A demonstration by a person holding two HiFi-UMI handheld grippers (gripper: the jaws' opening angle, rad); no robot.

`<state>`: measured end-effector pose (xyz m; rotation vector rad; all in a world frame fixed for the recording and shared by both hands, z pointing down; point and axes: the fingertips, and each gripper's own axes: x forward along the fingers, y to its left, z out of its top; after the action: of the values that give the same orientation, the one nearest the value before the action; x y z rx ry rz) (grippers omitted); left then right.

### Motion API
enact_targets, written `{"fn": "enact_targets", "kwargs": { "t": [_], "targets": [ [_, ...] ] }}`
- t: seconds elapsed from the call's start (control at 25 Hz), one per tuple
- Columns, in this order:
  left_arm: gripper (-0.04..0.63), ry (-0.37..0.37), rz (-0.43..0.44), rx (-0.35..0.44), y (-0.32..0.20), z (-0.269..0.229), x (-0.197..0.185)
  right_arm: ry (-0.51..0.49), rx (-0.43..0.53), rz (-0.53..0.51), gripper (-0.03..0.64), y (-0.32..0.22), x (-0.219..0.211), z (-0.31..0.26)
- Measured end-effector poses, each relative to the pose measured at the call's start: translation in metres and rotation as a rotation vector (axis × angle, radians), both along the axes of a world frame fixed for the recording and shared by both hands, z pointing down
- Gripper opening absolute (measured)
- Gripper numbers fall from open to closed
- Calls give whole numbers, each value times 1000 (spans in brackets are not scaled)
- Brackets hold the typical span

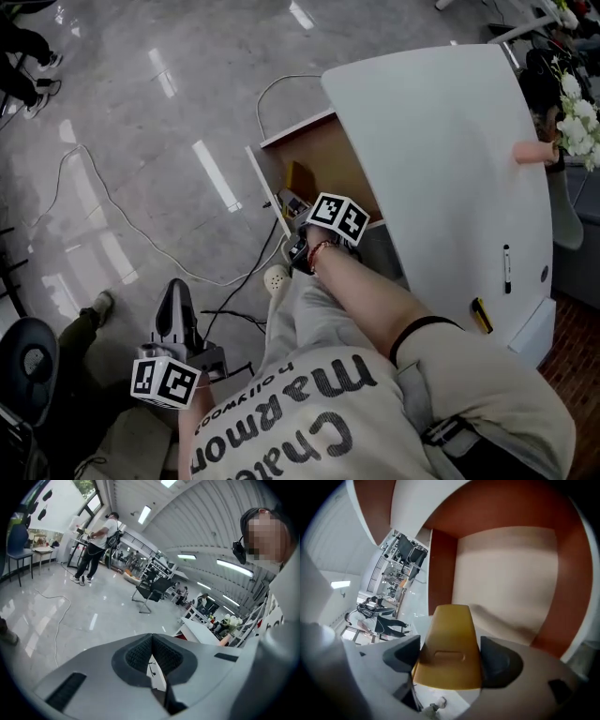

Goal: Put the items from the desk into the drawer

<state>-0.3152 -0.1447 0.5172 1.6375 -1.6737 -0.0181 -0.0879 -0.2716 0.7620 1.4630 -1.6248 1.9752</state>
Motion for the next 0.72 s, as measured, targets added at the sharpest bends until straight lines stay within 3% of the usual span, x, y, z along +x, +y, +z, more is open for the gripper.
{"fn": "enact_targets", "kwargs": {
  "t": [0.24, 0.52, 0.72],
  "targets": [
    [3, 29, -39, -54, 13, 23, -14, 163, 4, -94, 410, -24, 15, 38],
    [3, 49, -52, -79, 17, 44, -14, 393, 145, -468, 411, -47, 5, 56],
    [2, 56, -51, -88, 14, 53, -13, 498, 217, -690, 413, -50, 7, 69]
  ]
}}
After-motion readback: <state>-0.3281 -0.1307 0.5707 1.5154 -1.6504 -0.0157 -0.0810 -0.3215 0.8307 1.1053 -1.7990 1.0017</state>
